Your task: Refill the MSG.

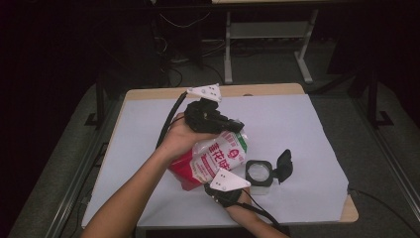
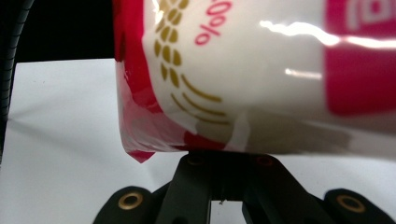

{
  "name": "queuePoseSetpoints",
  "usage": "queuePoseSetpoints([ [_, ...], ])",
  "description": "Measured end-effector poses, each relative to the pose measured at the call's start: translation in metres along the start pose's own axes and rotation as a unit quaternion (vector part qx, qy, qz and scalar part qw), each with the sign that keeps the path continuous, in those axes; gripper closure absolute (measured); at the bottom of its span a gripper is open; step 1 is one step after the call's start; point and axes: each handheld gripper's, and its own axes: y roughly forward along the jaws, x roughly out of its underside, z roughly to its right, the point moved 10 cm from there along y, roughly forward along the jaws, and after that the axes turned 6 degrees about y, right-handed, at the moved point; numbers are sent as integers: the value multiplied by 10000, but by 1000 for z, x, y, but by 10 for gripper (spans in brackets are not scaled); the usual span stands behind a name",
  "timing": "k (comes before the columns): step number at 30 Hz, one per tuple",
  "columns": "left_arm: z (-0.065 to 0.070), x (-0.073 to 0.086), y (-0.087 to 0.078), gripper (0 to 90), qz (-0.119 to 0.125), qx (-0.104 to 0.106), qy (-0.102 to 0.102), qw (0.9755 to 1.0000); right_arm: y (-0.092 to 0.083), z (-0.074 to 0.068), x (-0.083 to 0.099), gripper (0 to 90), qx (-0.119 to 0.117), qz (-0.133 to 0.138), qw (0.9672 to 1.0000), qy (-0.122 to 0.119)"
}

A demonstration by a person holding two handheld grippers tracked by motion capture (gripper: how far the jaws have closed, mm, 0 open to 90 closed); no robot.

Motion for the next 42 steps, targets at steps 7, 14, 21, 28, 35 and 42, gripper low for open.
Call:
queuePoseSetpoints([
  [7, 3, -9, 15, 900, -245, 148, 194, 9994, -2, 2, -3, 900, 68, 58, 10000, 8],
  [14, 4, -16, 24, 900, -302, 309, 359, 9984, -6, 8, -4, 900, 205, 81, 9997, 43],
  [21, 6, -20, 33, 900, -387, 416, 466, 9973, -9, 12, -5, 900, 329, 99, 9994, 26],
  [28, 11, -26, 45, 900, -443, 648, 447, 9959, -13, 15, -7, 900, 434, 153, 9989, 26],
  [35, 11, -31, 53, 900, -575, 661, 557, 9946, -17, 17, -10, 900, 538, 235, 9982, 83],
  [42, 10, -34, 64, 900, -658, 791, 589, 9930, -19, 23, -10, 900, 700, 217, 9971, 210],
])
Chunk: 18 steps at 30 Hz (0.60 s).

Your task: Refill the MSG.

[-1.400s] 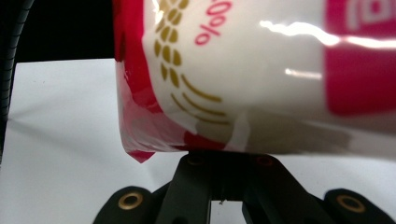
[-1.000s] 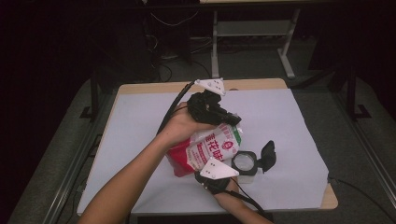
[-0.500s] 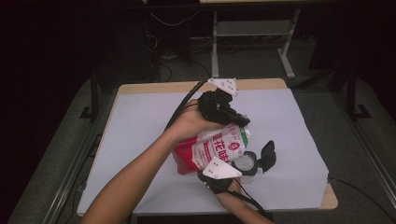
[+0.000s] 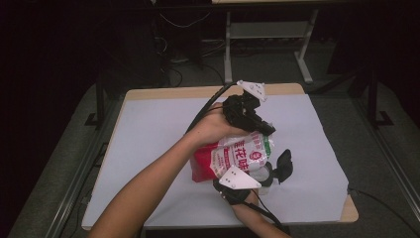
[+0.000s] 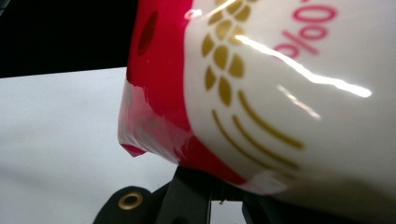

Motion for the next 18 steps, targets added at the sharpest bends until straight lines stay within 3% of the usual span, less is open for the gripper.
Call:
queuePoseSetpoints([
  [18, -1, -2, 13, 900, -258, 212, 33, 9994, 0, 1, 1, 900, 100, -32, 9999, 22],
])
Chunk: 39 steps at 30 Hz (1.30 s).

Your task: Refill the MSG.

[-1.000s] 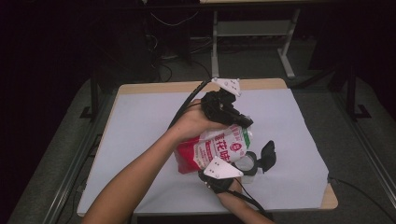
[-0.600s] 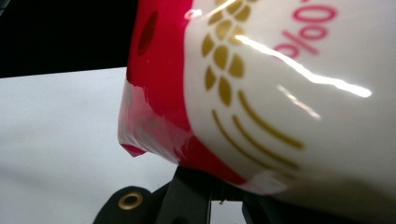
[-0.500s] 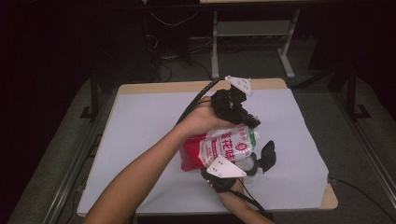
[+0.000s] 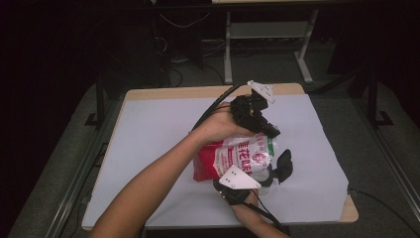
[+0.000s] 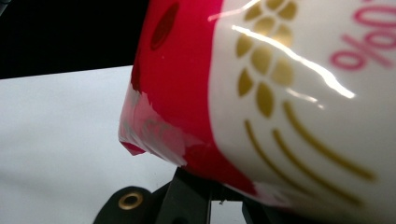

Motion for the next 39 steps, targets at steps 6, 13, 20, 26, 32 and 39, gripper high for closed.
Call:
queuePoseSetpoints([
  [6, -1, 0, 4, 899, -106, 13, -87, 9999, 0, -2, 0, 900, 25, 30, 10000, -13],
  [13, 1, -3, 11, 900, -228, 89, -79, 9997, -1, -2, -1, 900, 42, 57, 10000, -23],
  [20, 1, -5, 17, 899, -385, 103, -101, 9992, -3, -1, -4, 900, 57, 138, 9999, -32],
  [26, -2, -6, 21, 900, -454, 82, -151, 9988, -4, -1, -5, 900, 57, 172, 9998, -11],
  [32, -3, -6, 25, 900, -522, 128, -134, 9985, -4, -1, -5, 900, 77, 164, 9998, 39],
  [39, -2, -5, 30, 899, -616, 193, -93, 9979, -3, -4, -5, 900, 43, 192, 9998, -18],
])
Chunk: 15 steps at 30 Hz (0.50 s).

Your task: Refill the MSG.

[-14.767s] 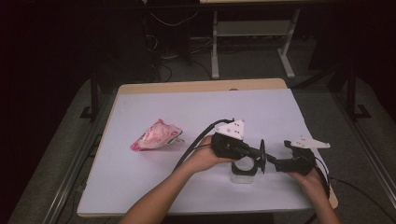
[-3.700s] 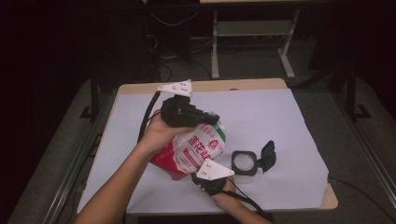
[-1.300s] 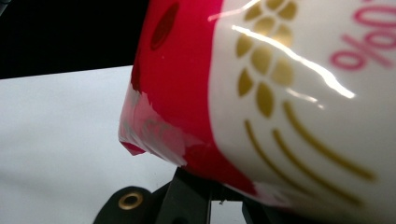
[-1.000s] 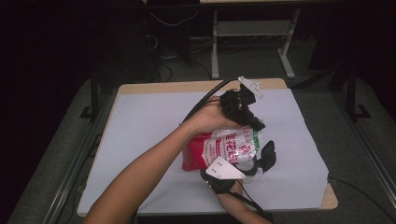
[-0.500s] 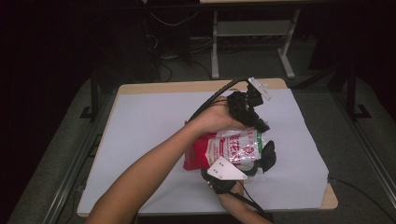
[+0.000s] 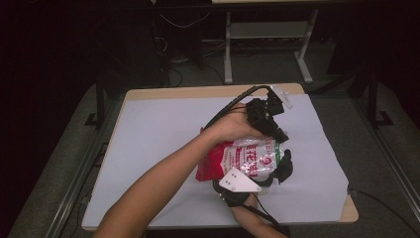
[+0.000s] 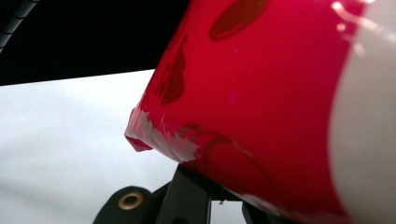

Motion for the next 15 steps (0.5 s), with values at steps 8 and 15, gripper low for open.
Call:
queuePoseSetpoints([
  [8, 0, 0, -1, 900, 25, 19, -13, 10000, 0, 0, 0, 900, -4, -5, 10000, 0],
  [15, -1, 0, 1, 899, 20, 60, -60, 10000, 0, 0, 0, 900, -5, -7, 10000, 12],
])
